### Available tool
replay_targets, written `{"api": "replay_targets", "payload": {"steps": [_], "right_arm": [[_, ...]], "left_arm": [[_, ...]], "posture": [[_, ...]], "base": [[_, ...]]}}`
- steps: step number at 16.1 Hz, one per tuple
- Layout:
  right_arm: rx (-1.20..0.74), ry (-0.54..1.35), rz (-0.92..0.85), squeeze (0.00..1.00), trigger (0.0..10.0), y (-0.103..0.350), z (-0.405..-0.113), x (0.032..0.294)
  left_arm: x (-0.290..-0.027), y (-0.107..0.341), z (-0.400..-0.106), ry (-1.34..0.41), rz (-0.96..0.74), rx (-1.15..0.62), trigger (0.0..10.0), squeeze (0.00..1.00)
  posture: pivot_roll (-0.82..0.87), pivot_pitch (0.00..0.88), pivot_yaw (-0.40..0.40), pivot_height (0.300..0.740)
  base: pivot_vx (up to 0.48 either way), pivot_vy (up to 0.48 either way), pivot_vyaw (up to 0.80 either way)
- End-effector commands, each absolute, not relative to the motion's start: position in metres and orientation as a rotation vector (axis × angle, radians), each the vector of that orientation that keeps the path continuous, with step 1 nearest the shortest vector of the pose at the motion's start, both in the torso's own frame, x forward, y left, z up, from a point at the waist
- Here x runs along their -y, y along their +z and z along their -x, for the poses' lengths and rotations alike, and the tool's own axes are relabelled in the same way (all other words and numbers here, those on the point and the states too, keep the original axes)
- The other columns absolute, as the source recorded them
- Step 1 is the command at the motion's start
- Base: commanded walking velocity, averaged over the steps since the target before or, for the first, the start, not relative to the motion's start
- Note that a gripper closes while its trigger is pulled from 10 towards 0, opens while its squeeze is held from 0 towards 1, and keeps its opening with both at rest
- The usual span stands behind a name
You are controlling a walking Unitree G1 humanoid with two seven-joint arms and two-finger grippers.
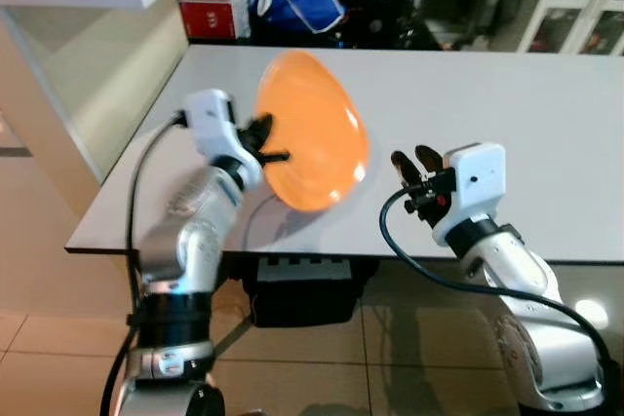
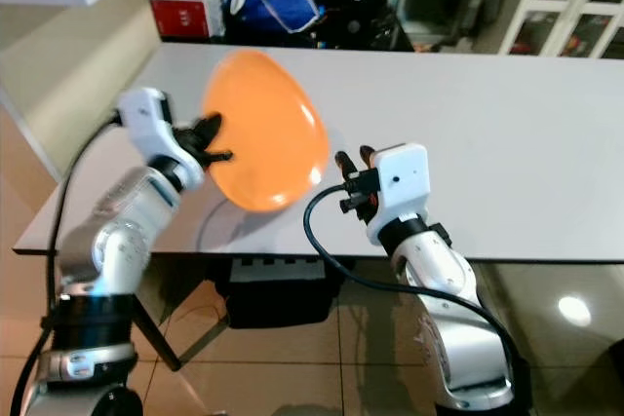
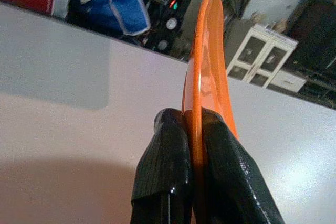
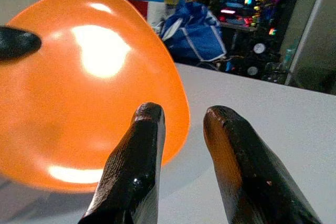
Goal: Setting the table
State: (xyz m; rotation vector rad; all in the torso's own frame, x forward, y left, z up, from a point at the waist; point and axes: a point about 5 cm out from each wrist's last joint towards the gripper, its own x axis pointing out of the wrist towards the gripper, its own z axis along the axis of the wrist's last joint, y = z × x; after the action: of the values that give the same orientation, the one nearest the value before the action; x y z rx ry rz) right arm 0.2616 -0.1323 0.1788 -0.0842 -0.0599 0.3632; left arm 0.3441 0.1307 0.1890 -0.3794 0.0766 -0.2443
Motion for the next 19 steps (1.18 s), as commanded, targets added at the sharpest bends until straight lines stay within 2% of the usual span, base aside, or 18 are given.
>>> {"api": "replay_targets", "payload": {"steps": [1,4,7,8,9,10,19], "right_arm": [[0.050,0.442,0.079,0.00,10.0,0.184,-0.257,0.128],[-0.072,0.567,0.136,0.00,10.0,0.176,-0.250,0.127],[-0.160,0.642,0.095,0.00,10.0,0.169,-0.242,0.124],[-0.191,0.672,0.072,0.00,10.0,0.167,-0.238,0.123],[-0.211,0.693,0.064,0.00,10.0,0.165,-0.236,0.122],[-0.227,0.698,0.062,0.00,10.0,0.165,-0.236,0.122],[-0.232,0.674,0.073,0.00,10.0,0.164,-0.239,0.119]], "left_arm": [[-0.133,0.190,-0.353,-0.216,0.382,-0.126,10.0,0.00],[-0.140,0.174,-0.371,-0.116,0.451,-0.197,10.0,0.00],[-0.140,0.161,-0.378,-0.080,0.512,-0.256,10.0,0.00],[-0.141,0.155,-0.381,-0.059,0.490,-0.276,10.0,0.11],[-0.141,0.151,-0.382,-0.048,0.477,-0.291,10.0,0.88],[-0.141,0.148,-0.385,-0.036,0.472,-0.300,10.0,1.00],[-0.163,0.130,-0.389,0.100,0.337,-0.332,10.0,1.00]], "posture": [[-0.06,0.000,0.008,0.740],[-0.07,0.000,0.006,0.740],[-0.07,0.000,0.006,0.740],[-0.08,0.000,0.009,0.740],[-0.08,0.000,0.009,0.740],[-0.08,0.000,0.008,0.740],[-0.08,0.000,0.009,0.740]], "base": [[0.000,0.000,0.00],[0.000,0.000,0.00],[0.000,0.000,0.00],[0.000,0.000,0.00],[0.000,0.000,0.00],[0.000,0.000,0.00],[0.000,0.000,0.00]]}}
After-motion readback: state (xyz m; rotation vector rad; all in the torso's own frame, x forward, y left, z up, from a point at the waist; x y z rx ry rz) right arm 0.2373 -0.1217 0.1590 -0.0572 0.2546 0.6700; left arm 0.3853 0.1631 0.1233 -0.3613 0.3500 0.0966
